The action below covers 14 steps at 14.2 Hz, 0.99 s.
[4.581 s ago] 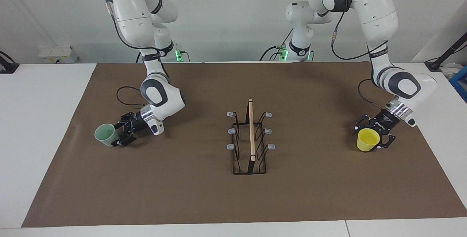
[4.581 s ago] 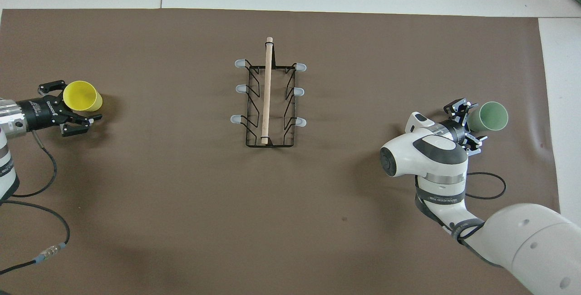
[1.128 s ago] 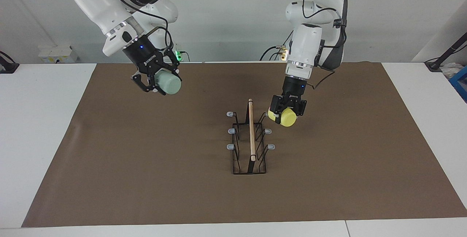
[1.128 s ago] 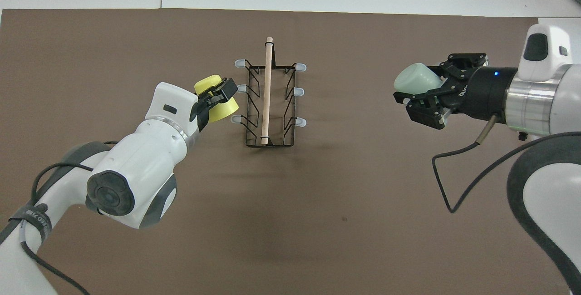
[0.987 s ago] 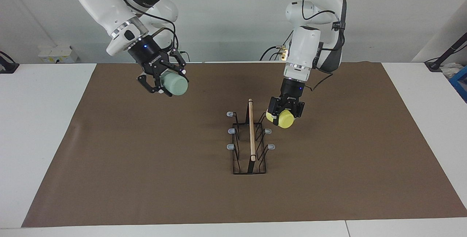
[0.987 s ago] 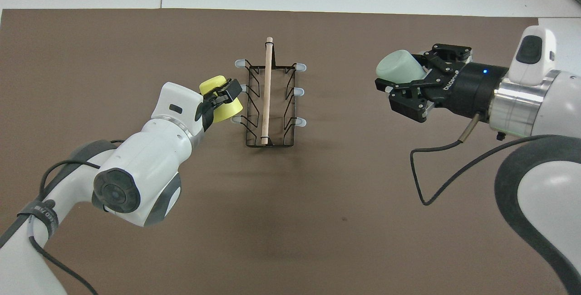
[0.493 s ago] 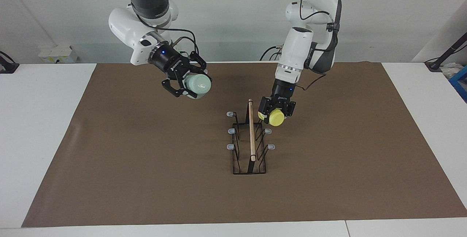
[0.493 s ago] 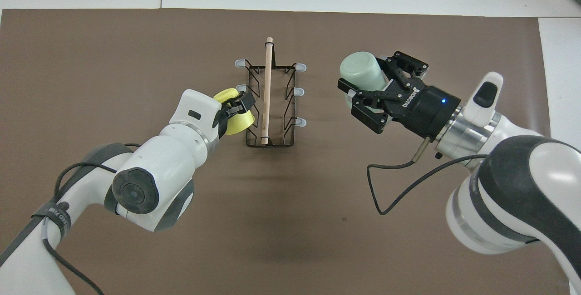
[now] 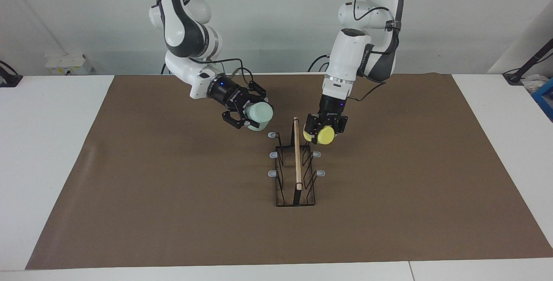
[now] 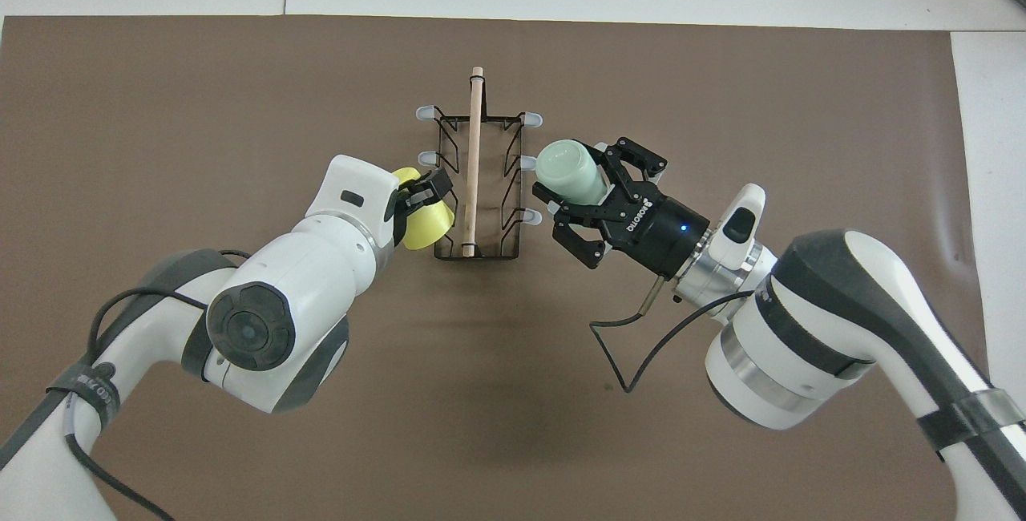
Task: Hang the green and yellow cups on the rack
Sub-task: 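Hang the yellow cup on a peg, open the left gripper and withdraw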
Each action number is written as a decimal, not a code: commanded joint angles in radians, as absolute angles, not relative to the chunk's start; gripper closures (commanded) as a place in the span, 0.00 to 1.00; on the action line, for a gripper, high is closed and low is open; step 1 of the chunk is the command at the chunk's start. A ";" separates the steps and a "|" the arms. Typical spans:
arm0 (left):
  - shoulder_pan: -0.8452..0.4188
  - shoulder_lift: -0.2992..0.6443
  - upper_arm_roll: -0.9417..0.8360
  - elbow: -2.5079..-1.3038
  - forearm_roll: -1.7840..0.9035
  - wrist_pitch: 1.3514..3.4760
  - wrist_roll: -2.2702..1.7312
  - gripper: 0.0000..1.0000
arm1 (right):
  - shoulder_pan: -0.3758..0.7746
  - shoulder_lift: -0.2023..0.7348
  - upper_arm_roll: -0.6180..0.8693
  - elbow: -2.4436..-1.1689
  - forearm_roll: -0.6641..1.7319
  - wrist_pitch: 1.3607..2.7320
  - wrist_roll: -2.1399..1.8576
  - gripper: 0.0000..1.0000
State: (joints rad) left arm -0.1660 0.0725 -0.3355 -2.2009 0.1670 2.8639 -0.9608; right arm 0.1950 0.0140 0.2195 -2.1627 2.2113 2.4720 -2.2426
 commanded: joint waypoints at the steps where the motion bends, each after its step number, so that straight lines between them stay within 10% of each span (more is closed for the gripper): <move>1: -0.167 0.043 -0.350 -2.207 0.186 2.791 -0.993 0.00 | 0.216 0.054 0.218 -2.172 2.359 2.403 -2.374 1.00; 14: -0.147 -0.017 -0.266 -2.048 0.184 2.261 -0.528 0.00 | 0.253 0.165 0.218 -2.249 2.551 2.274 -2.635 1.00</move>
